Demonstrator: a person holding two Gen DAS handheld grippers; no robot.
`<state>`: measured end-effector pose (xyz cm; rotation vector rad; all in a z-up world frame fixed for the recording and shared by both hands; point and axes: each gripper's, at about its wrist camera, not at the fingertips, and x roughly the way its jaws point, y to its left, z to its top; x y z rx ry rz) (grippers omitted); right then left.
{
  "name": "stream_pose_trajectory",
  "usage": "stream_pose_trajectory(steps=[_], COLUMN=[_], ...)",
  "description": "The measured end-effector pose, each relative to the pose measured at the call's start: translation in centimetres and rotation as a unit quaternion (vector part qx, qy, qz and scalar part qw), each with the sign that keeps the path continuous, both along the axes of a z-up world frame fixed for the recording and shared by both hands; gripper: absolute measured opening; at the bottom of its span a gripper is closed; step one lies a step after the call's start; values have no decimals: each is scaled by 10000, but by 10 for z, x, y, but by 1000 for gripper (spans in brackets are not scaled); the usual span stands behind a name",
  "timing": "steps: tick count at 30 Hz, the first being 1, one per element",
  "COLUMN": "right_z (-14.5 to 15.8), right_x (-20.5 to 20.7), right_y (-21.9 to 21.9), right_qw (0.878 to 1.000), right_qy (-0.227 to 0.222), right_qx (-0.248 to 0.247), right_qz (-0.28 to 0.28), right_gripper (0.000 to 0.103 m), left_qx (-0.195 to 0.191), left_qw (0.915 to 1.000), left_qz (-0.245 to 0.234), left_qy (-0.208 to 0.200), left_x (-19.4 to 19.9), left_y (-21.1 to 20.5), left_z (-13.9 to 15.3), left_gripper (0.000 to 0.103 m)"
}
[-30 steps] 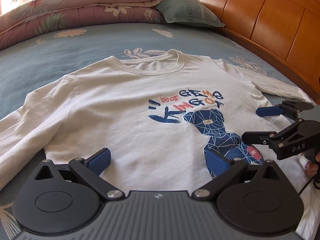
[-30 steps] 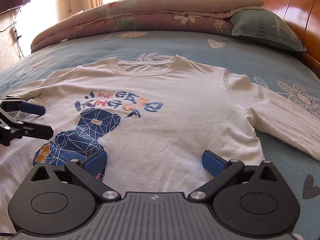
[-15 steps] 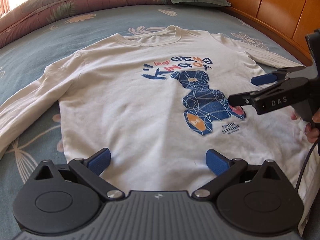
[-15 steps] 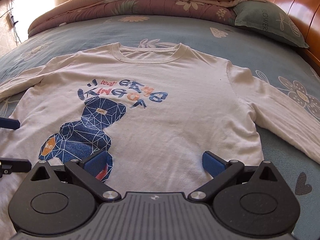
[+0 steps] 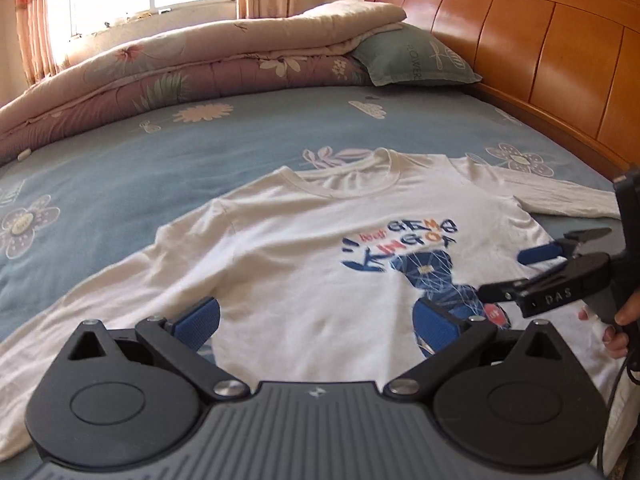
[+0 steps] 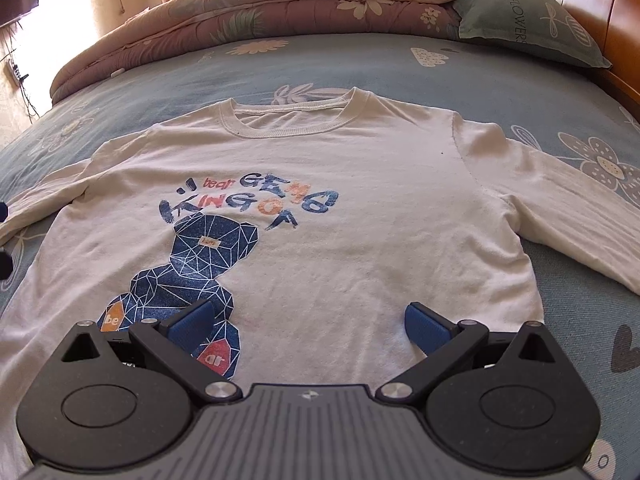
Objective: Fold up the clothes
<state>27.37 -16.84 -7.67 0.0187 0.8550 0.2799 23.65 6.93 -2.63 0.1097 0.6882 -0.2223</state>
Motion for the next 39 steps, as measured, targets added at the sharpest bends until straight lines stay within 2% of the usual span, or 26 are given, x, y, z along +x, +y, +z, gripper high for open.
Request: stream_pose_trajectory(steps=[1, 3, 5, 7, 10, 12, 15, 19, 23, 25, 28, 29, 33, 36, 37, 38, 39], right_z=[0, -1, -2, -2, -4, -5, -7, -8, -9, -9, -9, -9, -9, -9, -9, -9, -9], right_x=[0, -1, -1, -1, 1, 1, 1, 1, 0, 0, -1, -1, 0, 0, 0, 0, 0], right_y=[0, 1, 4, 6, 7, 7, 8, 9, 9, 9, 9, 9, 9, 9, 9, 9, 9], right_qw=[10000, 10000, 9999, 9998, 9995, 9993, 9988, 9983, 9981, 9980, 9979, 9980, 9980, 9980, 9980, 9980, 9980], right_qy=[1, -25, -51, -74, -159, -229, -311, -380, -415, -432, -444, -443, -437, -434, -433, -432, -431], right_qx=[7, -36, -119, -189, -239, -266, -314, -360, -358, -364, -366, -364, -355, -359, -360, -362, -366], right_qz=[-2, 5, 28, 52, 107, 150, 203, 271, 281, 281, 281, 280, 281, 283, 284, 284, 288], right_gripper=[103, 103, 103, 103, 103, 103, 103, 103, 103, 103, 103, 103, 103, 103, 103, 103, 103], left_qx=[144, 433, 715, 771, 877, 1079, 1156, 970, 726, 748, 779, 790, 874, 860, 906, 1002, 1003], left_qw=[9998, 9980, 9947, 9918, 9905, 9898, 9894, 9919, 9928, 9926, 9923, 9922, 9915, 9888, 9875, 9863, 9858], left_qz=[146, 439, 742, 995, 995, 833, 634, 446, 209, 269, 358, 388, 727, 934, 974, 1003, 1084], left_qy=[-54, -132, -24, 233, 354, 423, 611, 683, 930, 915, 892, 884, 627, 787, 845, 842, 800], left_x=[11, 33, 57, 78, 99, 110, 123, 127, 126, 125, 123, 122, 130, 144, 147, 149, 149], left_y=[10, 30, 54, 77, 100, 106, 111, 119, 122, 121, 120, 120, 123, 126, 126, 124, 125], left_z=[3, 7, 3, -6, -22, -36, -54, -60, -57, -55, -53, -52, -43, -48, -52, -54, -53], left_gripper=[101, 93, 61, 45, 45, 45, 46, 44, 28, 23, 4, 2, 1, 2, 5, 13, 14])
